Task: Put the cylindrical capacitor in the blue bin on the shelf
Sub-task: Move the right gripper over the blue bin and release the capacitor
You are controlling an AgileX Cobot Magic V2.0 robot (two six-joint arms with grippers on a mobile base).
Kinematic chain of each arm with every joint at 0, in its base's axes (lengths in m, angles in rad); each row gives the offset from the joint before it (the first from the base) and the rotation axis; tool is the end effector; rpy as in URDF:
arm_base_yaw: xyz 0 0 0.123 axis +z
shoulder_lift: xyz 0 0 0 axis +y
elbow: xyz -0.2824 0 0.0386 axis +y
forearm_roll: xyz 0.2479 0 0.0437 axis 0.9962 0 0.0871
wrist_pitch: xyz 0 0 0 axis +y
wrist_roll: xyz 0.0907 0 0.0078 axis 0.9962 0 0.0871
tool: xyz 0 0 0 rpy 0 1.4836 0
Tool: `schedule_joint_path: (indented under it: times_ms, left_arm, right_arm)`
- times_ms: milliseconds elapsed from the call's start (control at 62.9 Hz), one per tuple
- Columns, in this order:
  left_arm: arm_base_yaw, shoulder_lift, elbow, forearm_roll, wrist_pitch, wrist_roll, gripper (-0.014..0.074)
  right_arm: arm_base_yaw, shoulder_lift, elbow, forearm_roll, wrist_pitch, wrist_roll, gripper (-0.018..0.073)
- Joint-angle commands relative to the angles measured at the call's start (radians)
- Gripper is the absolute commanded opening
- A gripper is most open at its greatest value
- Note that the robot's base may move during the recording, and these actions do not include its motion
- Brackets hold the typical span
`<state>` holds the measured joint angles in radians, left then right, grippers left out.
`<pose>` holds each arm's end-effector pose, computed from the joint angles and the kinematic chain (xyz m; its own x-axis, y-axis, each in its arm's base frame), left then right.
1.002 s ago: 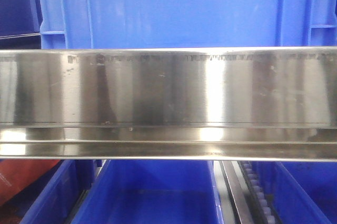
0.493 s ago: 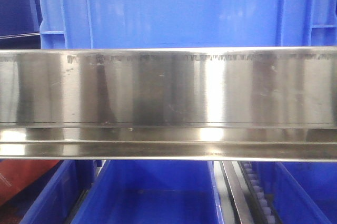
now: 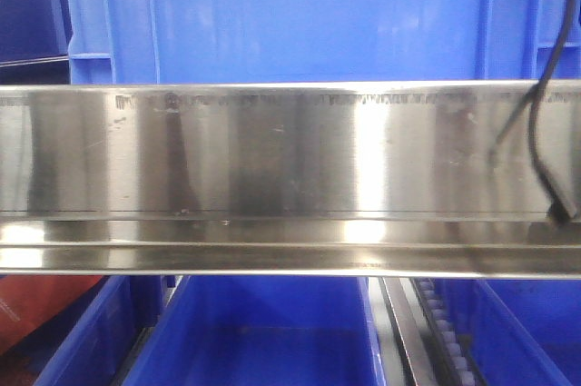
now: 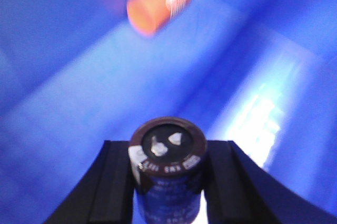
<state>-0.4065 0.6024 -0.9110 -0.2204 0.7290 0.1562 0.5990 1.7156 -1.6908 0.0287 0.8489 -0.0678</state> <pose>0.0843 -0.0508 0.4032 -0.2947 0.1168 -0.9484 0.5154 0.8552 -0.0548 0.3227 0.2227 0.3699 -0.5557 -0.4384 -0.7064 -0.6041 0.7967 -0.0193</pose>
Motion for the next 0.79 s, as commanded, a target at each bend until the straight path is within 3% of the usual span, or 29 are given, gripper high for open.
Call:
schedule_joint_path:
  times_ms: [0, 127, 366, 477, 715, 779]
  left_arm:
    - [-0.006, -0.006, 0.002, -0.004, -0.012, -0.007, -0.0111]
    - [-0.006, -0.006, 0.002, -0.014, -0.012, -0.007, -0.0111]
    - [-0.006, -0.006, 0.002, -0.019, -0.012, -0.007, -0.0111]
    - [-0.006, -0.006, 0.002, -0.019, -0.012, -0.007, -0.0111]
    - [-0.006, -0.006, 0.002, -0.019, -0.012, -0.007, -0.0111]
    - [-0.006, -0.006, 0.002, -0.019, -0.012, -0.007, -0.0111]
  right_arm:
    - [0.002, 0.004, -0.011, 0.003, -0.003, -0.009, 0.0320]
    - [0.002, 0.004, -0.011, 0.003, -0.001, 0.008, 0.0479]
    - [0.002, -0.040, -0.034, 0.007, 0.003, 0.016, 0.0470]
    - [0.002, -0.101, -0.041, 0.007, 0.011, 0.016, 0.0347]
    - [0.002, -0.274, -0.031, 0.004, 0.052, 0.016, -0.0138]
    - [0.002, -0.342, 0.001, -0.008, 0.045, 0.016, -0.0158]
